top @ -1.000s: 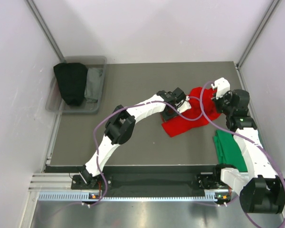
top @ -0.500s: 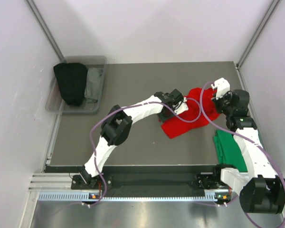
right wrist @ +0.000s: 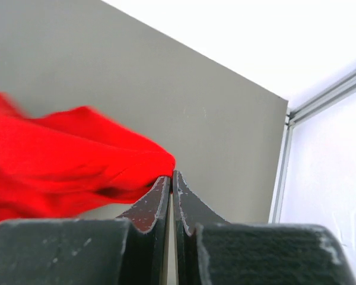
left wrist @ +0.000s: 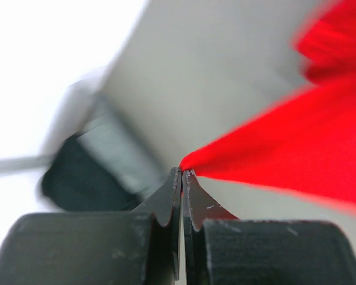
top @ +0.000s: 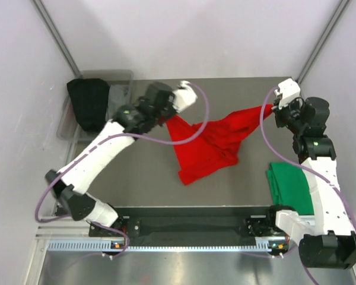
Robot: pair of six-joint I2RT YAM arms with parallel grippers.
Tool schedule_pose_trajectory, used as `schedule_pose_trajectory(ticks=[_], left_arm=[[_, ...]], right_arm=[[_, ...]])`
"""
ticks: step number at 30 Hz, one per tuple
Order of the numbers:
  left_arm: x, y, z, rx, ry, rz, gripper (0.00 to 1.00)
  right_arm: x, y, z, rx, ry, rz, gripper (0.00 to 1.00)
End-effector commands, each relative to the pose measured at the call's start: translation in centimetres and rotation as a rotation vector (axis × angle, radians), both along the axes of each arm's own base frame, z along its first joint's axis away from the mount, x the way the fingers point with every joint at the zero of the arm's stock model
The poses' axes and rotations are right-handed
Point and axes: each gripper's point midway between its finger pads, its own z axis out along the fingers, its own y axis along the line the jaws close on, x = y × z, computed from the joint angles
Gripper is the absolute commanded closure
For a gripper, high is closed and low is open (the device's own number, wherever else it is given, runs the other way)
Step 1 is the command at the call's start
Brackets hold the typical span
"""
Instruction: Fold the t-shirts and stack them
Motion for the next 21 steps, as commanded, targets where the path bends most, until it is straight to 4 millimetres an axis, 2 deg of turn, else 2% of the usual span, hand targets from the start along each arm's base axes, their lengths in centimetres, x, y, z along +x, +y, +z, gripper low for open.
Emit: schedule_pose_trajectory(ticks=[1,3,6,7,9,10,11,12,13,14,15,16,17,18,19,20,21], left_arm=[[2.6,4.4,2.3,0.023,-0.115,0.083,1.00],[3.2,5.0,2.9,0.030,-0.149,0.089,1.00],[4.6,4.7,3.0,0.036,-0.176,0.105,1.00],[5.1,4.7,2.9,0.032,-0.176,0.114,1.00],[5.6,3.9,1.1,0.039,-0.127,0.099,1.00],[5.5,3.8,-0.2,0.051,-0.092,0.096,1.00],[5.4,3.7,-1.8,0.051,-0.050,0.104,1.00],[4.7,3.5,-4.1,0.060,0.009,0.093,1.00],[4.3,3.6,-5.6,0.063,0.048,0.092,1.00],[3.8,3.4,-6.6,0.044,0.072,0.093,1.00],[2.9,3.5,-9.2,0.057,0.127,0.082,1.00],[2.5,3.5,-10.1,0.052,0.142,0.081,1.00],[2.6,3.3,-10.3,0.028,0.129,0.087,1.00],[2.0,3.7,-12.3,0.049,0.164,0.089,1.00],[1.8,3.8,-13.1,0.055,0.175,0.089,1.00],[1.7,3.8,-14.5,0.070,0.204,0.094,1.00],[1.2,4.1,-15.9,0.091,0.242,0.095,1.00]], right_arm=[[0.4,-0.8,1.3,0.026,-0.040,-0.049,1.00],[1.0,-1.7,-0.7,0.012,0.010,-0.098,1.00],[2.3,-4.0,-4.8,-0.018,0.095,-0.192,1.00],[2.9,-4.8,-6.8,-0.033,0.140,-0.223,1.00],[2.9,-6.4,-9.3,-0.078,0.198,-0.275,1.00],[3.1,-7.0,-11.2,-0.094,0.252,-0.293,1.00],[2.9,-7.5,-12.1,-0.112,0.281,-0.304,1.00],[2.6,-8.0,-13.1,-0.117,0.314,-0.313,0.97],[1.9,-8.0,-15.0,-0.125,0.388,-0.307,0.93],[1.6,-7.9,-15.7,-0.132,0.420,-0.294,0.87],[1.4,-7.8,-16.0,-0.131,0.436,-0.284,0.71],[1.0,-7.4,-15.9,-0.126,0.438,-0.266,0.65],[1.1,-6.2,-15.3,-0.101,0.421,-0.204,0.57],[1.5,-5.4,-13.9,-0.081,0.384,-0.160,0.54],[1.7,-3.4,-12.4,-0.042,0.342,-0.063,0.50],[1.9,-2.4,-11.7,-0.023,0.325,-0.015,0.44],[2.6,-0.7,-10.0,-0.014,0.291,0.045,0.43]])
